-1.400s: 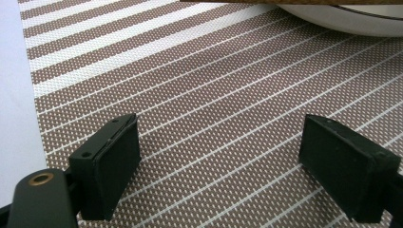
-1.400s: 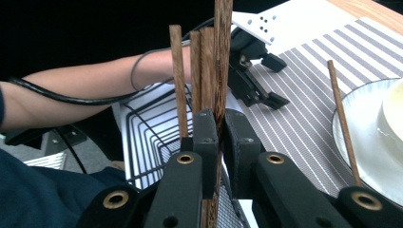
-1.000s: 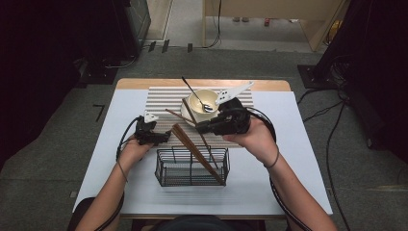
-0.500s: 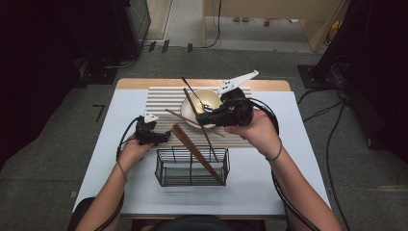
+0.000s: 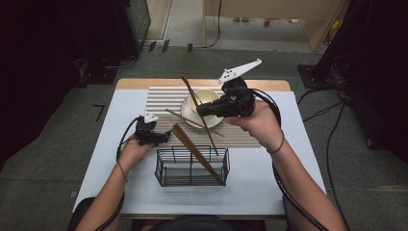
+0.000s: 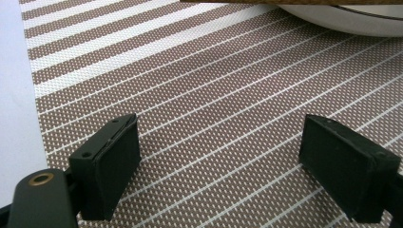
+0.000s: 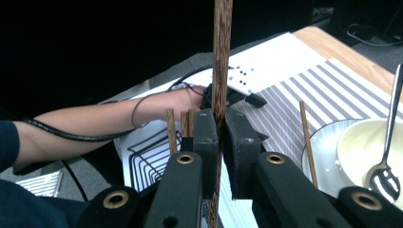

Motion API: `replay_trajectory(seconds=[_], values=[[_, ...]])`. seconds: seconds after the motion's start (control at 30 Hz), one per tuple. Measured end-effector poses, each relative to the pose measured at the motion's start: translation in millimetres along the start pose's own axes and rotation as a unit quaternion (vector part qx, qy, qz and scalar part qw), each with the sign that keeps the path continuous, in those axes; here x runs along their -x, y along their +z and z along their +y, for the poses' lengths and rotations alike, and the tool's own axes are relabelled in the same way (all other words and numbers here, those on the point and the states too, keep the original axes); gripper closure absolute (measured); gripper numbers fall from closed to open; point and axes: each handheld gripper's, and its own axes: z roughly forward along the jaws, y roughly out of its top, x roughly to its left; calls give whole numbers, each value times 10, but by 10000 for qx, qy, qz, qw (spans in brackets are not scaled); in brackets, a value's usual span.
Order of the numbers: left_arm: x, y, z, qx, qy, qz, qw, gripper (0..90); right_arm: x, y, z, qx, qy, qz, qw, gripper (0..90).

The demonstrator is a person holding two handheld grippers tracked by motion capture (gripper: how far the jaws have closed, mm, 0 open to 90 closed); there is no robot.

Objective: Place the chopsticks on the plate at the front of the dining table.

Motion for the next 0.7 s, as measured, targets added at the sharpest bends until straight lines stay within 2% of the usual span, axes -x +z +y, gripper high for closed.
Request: replay_trajectory(seconds=[0.1, 0.27, 0.47, 0.7], values=[[12, -5, -1, 24, 60, 22, 10000, 150, 11, -30, 51, 23, -33, -45, 10000, 852], [7, -5, -1, 12, 49, 13, 10000, 149, 38, -71, 143, 14, -68, -144, 9999, 852], [-10, -2, 1, 2, -78, 10, 10000, 148, 94, -87, 215, -2, -88, -292, 9995, 852], [-20, -4, 2, -4, -132, 33, 9999, 149, 199, -80, 257, -80, -104, -513, 9986, 852]])
